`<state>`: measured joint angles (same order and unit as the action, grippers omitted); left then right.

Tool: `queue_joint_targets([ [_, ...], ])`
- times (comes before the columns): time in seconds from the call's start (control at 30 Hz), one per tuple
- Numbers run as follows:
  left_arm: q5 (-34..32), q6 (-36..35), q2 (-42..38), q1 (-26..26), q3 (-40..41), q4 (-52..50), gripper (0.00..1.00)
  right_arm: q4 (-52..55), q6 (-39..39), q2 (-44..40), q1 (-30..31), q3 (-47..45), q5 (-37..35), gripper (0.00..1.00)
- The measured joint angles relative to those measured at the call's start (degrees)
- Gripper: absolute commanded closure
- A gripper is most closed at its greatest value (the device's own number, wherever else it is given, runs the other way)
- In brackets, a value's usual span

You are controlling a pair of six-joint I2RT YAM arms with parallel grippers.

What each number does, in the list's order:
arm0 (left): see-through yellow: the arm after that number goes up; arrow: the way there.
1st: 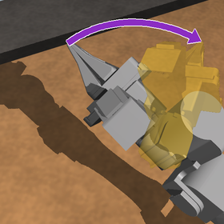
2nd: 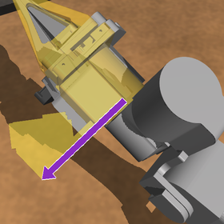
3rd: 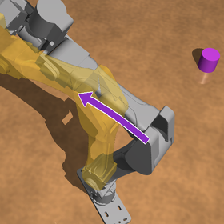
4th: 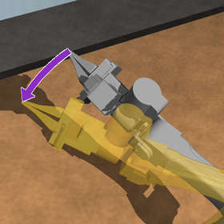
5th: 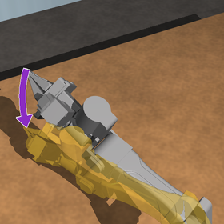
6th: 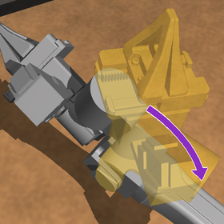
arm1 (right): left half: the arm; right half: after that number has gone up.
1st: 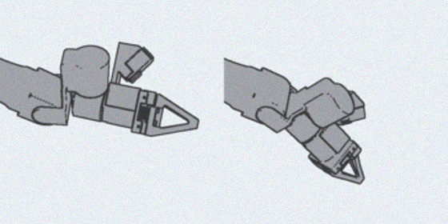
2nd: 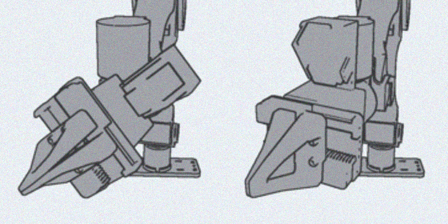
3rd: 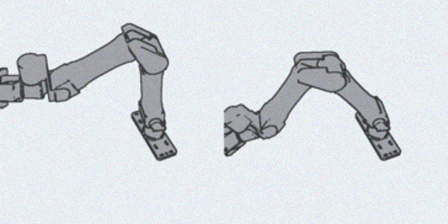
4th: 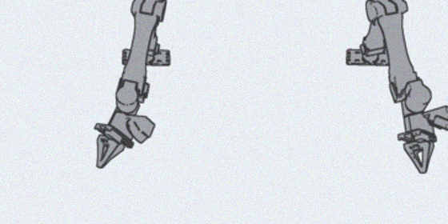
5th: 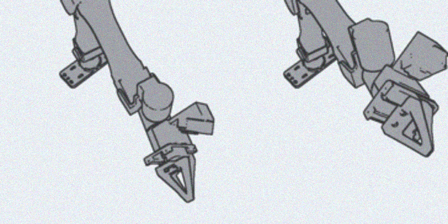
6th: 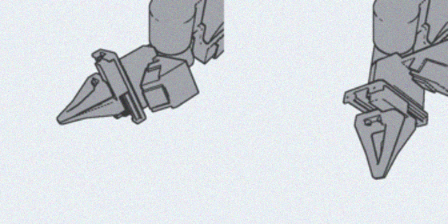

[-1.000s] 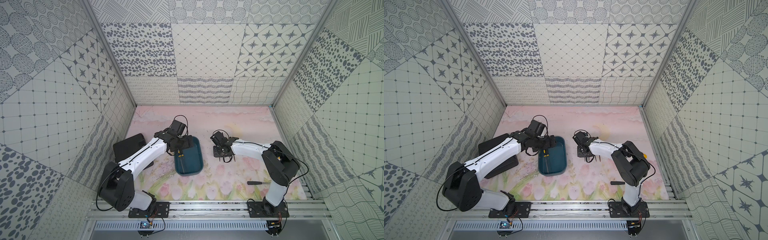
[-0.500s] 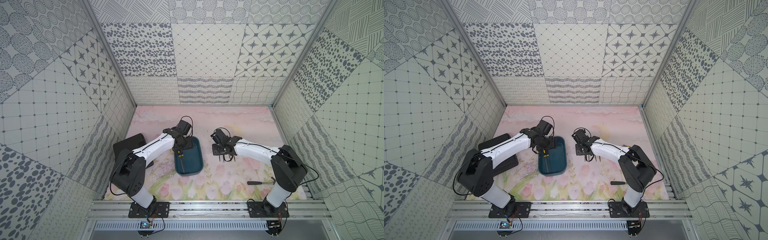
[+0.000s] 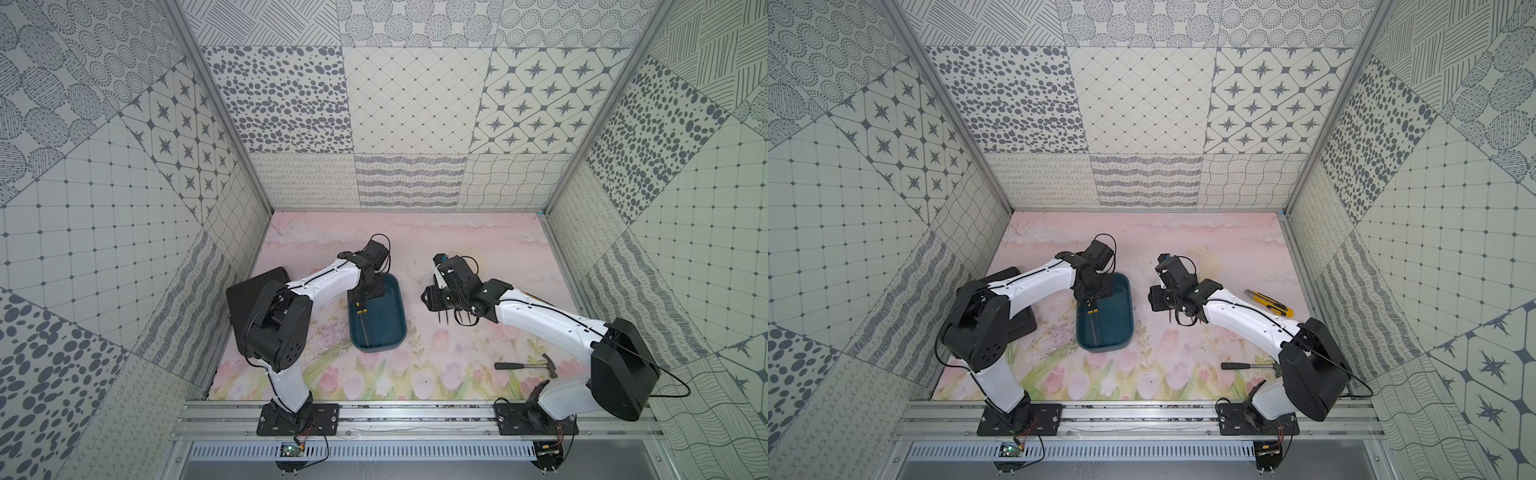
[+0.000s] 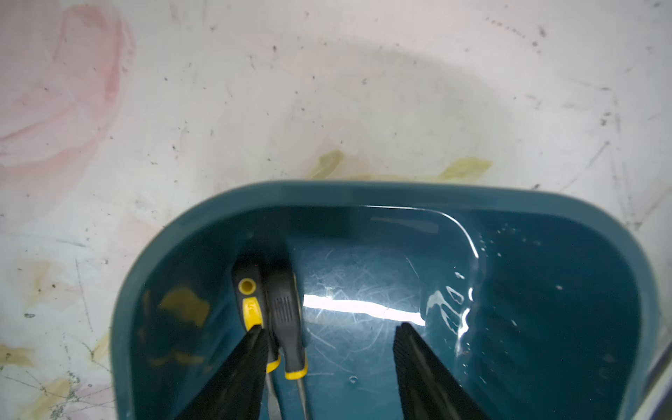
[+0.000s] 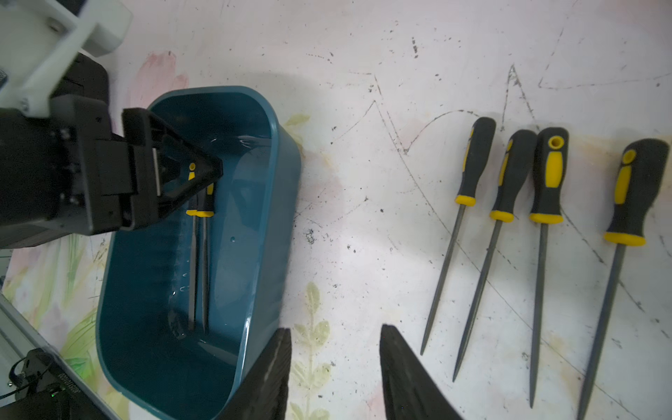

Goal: Take the file tool out of the storage box
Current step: Pick up the file tool from the storage box.

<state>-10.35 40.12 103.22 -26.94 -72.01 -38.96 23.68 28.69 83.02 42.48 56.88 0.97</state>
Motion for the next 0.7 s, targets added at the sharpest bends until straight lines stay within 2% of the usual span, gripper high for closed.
queue_joint_targets([
  [0.37,-2.4,1.8,4.6,0.0,-1.4,-1.9,0.52,-0.9,-0.2,-0.5,0.0,-1.2,1.4,0.54],
  [0.7,-3.5,1.7,5.9,0.0,-2.4,-1.6,0.67,-1.4,-0.2,-0.5,0.0,-1.8,1.6,0.54],
])
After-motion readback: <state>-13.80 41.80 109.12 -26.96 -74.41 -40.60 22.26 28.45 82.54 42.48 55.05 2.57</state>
